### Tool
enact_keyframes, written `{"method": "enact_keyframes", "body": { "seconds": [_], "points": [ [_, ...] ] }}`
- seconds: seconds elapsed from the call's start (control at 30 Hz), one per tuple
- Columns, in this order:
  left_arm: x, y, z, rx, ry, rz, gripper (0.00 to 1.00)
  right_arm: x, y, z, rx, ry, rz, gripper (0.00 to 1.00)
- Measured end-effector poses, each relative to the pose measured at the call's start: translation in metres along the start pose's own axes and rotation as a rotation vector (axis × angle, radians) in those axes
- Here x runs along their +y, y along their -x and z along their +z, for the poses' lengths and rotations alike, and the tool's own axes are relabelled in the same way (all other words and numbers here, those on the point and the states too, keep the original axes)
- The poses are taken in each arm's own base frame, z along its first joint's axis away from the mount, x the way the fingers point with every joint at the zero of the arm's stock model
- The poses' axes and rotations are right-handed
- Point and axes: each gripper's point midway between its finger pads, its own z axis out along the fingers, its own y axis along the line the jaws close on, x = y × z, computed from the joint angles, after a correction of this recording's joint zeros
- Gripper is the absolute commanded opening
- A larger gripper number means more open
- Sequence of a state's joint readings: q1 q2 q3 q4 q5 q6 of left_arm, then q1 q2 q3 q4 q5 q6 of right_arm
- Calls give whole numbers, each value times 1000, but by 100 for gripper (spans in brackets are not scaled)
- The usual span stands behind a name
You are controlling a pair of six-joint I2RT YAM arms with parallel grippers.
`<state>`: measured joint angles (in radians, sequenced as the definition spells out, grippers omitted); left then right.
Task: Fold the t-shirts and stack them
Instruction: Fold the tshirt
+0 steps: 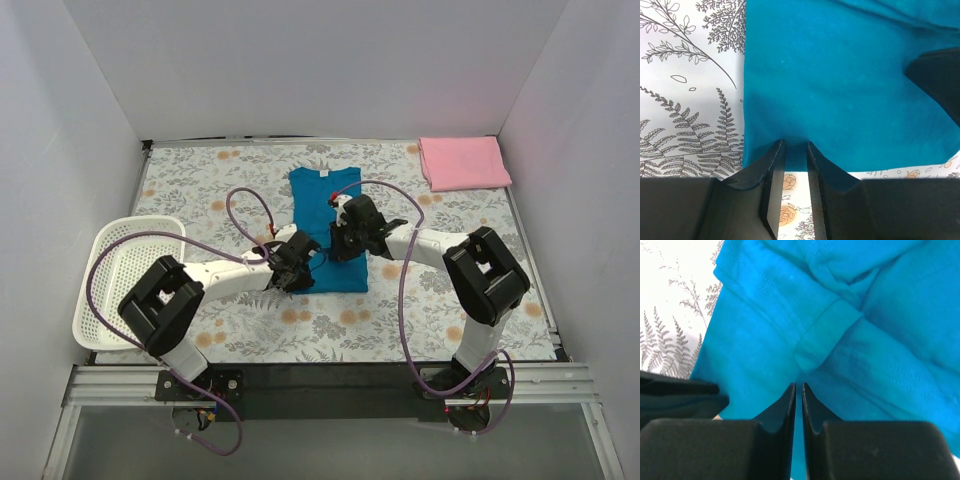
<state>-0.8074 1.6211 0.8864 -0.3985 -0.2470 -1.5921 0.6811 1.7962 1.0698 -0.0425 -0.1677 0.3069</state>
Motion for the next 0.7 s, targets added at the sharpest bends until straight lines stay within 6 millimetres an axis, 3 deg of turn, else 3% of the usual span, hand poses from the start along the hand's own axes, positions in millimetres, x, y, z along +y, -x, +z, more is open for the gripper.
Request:
{"method": "enact_keyframes", "body": {
  "seconds": [0.23, 0.33, 0.5, 0.6, 0.7],
  "points": [
    [3, -4, -3, -11, -28, -28, 22, -10, 9, 17, -26, -31, -19, 15],
    [6, -11, -8, 1, -40, -42, 23, -16, 33, 23, -71, -51, -47, 15],
    [18, -29, -22, 39, -56, -67, 23, -34, 96, 31, -200, -93, -84, 16],
    [26, -37, -29, 56, -57, -83, 24, -42, 120, 23, -256, -103, -93, 18],
    [30, -40, -36, 59, -62, -106, 25, -43, 130, 3, -286, -81, -89, 22]
  ]
}}
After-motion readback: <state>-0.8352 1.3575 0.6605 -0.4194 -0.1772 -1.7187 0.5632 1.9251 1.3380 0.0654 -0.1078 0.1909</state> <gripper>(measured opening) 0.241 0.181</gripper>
